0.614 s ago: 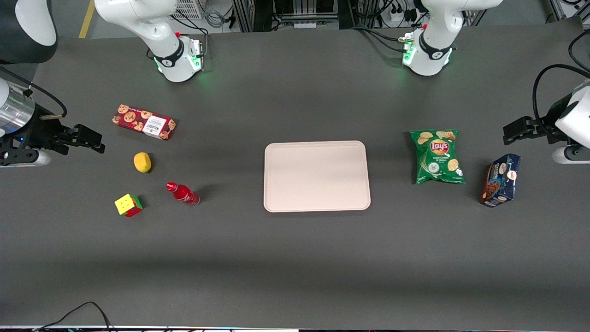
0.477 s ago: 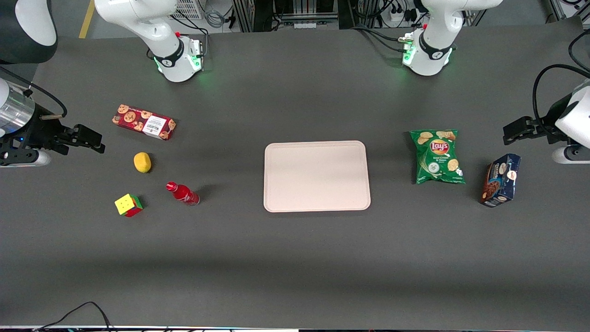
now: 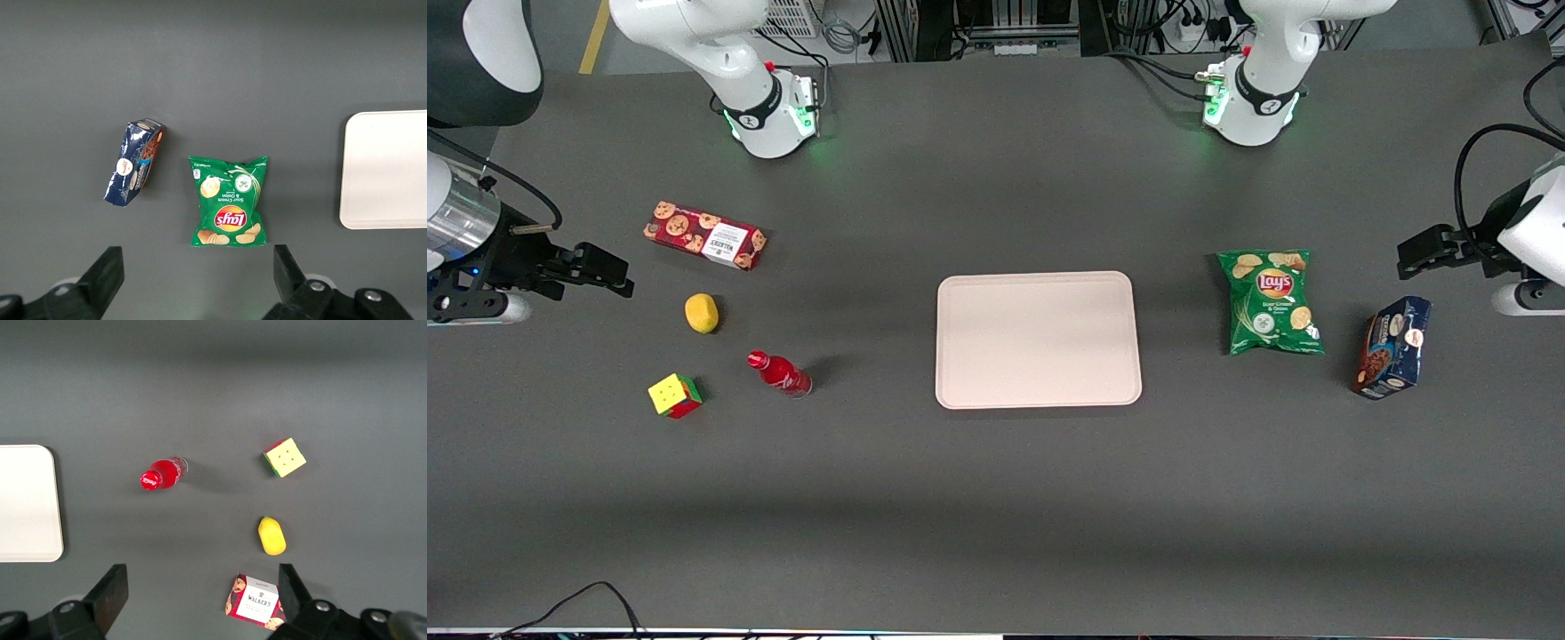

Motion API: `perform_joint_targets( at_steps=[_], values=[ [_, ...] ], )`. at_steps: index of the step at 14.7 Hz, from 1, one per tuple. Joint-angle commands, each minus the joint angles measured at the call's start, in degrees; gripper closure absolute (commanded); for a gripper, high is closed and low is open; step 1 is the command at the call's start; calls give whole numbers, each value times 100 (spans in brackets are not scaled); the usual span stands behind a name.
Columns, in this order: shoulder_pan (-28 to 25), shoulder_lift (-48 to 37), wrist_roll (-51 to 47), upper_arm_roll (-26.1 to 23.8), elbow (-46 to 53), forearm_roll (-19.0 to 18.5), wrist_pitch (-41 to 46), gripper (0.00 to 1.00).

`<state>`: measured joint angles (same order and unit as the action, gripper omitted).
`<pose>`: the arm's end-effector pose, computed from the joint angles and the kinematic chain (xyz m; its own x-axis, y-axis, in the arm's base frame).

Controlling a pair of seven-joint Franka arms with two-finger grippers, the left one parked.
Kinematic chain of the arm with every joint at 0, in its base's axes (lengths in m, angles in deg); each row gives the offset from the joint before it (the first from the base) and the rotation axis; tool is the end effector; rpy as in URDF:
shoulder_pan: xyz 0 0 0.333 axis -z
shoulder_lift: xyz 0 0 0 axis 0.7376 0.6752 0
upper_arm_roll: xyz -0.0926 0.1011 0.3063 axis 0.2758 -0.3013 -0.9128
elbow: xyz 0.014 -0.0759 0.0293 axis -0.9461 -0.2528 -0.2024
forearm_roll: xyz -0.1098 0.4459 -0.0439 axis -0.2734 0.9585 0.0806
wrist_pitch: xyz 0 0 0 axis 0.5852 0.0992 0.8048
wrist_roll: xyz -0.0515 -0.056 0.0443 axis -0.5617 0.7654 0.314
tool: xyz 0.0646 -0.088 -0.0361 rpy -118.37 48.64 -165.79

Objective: Place coke bottle on tray

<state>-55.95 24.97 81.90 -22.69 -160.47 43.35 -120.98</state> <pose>0.6351 0.0181 0.5759 0.9998 -0.0195 -0.0086 -0.0196 -0.9996 -0.0190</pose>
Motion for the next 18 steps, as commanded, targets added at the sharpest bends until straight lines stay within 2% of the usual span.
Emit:
perform_joint_targets(
  at_steps=[1, 4, 9, 12, 15, 18],
  values=[
    [-54, 204, -386, -235, 160, 124, -106, 0],
    [-54, 415, -561, -464, 37, 142, -448, 0],
    [-54, 766, -668, -745, -639, 124, -1625, 0],
    [-54, 1074, -668, -904, -850, 80, -1925, 0],
    [-54, 1101, -580, -922, -1359, 71, -2600, 0],
    [-45, 1180, -431, -922, -1536, 63, -2840, 0]
  ],
)
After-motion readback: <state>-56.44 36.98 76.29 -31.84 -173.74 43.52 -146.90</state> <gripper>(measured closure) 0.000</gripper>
